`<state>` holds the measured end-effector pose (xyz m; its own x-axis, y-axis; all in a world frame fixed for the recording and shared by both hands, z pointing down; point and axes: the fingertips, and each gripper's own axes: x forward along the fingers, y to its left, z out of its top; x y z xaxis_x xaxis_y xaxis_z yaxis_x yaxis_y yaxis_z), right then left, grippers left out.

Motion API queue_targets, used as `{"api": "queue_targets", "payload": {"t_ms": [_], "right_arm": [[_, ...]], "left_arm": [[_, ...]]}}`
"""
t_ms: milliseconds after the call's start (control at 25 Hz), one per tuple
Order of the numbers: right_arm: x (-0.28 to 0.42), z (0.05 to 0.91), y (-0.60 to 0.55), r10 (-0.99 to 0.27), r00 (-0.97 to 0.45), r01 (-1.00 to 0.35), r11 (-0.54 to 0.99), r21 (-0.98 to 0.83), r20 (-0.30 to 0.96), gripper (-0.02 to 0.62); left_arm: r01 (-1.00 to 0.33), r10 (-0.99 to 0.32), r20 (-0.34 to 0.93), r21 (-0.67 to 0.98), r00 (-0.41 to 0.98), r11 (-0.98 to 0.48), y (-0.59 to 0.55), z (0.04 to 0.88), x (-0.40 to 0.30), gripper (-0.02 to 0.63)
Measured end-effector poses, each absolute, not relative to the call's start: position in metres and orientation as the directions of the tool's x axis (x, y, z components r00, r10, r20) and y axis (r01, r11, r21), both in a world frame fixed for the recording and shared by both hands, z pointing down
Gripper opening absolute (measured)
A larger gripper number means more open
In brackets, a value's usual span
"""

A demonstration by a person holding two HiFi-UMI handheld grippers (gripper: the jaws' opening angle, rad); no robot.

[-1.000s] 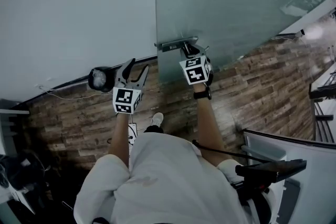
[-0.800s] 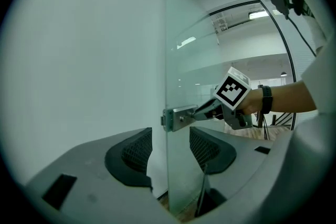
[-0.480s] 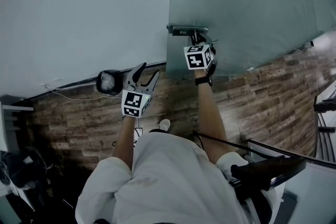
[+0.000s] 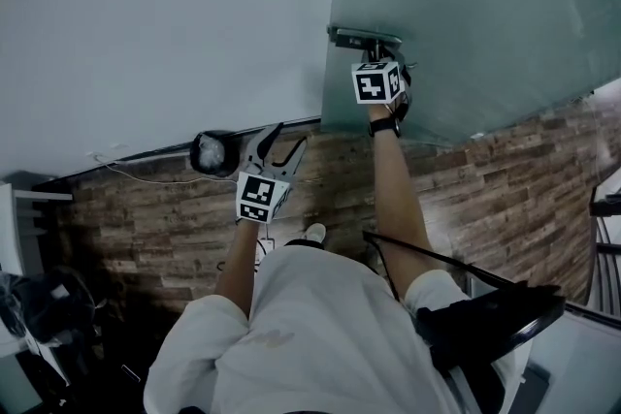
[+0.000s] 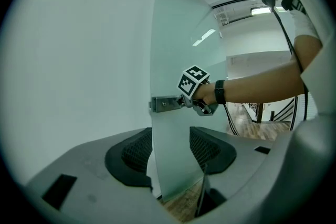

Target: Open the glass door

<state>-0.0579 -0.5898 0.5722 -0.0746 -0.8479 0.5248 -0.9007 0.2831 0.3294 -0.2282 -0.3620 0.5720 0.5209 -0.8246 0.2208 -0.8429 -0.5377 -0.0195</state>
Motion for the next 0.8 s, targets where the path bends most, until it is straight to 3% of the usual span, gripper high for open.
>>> {"api": "queue_targets", "payload": {"t_ms": [120,240,360,480,640,800], "right_arm": [[-0.055,0.574,-0.585,-0.844,-0.084,-0.909,0.282,0.306,0.53,0.114],[-0.056,0.573,-0.588,-0.848,-0.181,-0.928,0.314,0.199,0.497,0.115],[-0.033,0.537,-0.579,-0.901,-0.233,-0.936,0.31,0.167,0.366,0.115],[0.032,0.502,-0.521,-0.935,-0.226,-0.955,0.268,0.127,0.273,0.114],[0.173,0.468,-0.363,-0.969,0.052,-0.997,-0.034,0.076,0.242,0.096],[0.269,0.387,-0.108,-0.887,0.438,-0.899,-0.431,0.078,0.147,0.003]], "left_arm": [[-0.829,-0.812,0.21,-0.015,0.544,-0.559,-0.372,0.566,-0.22,0.225],[-0.782,-0.77,0.182,-0.011,0.611,-0.623,-0.4,0.555,-0.198,0.225],[-0.727,-0.72,0.135,-0.004,0.68,-0.687,-0.448,0.536,-0.154,0.225],[-0.666,-0.66,0.102,0.031,0.744,-0.745,-0.467,0.517,-0.077,0.225],[-0.421,-0.42,0.039,0.082,0.907,-0.903,-0.396,0.48,0.077,0.167],[-0.106,-0.107,-0.051,0.032,0.993,-0.994,-0.186,0.394,0.201,0.043]]}}
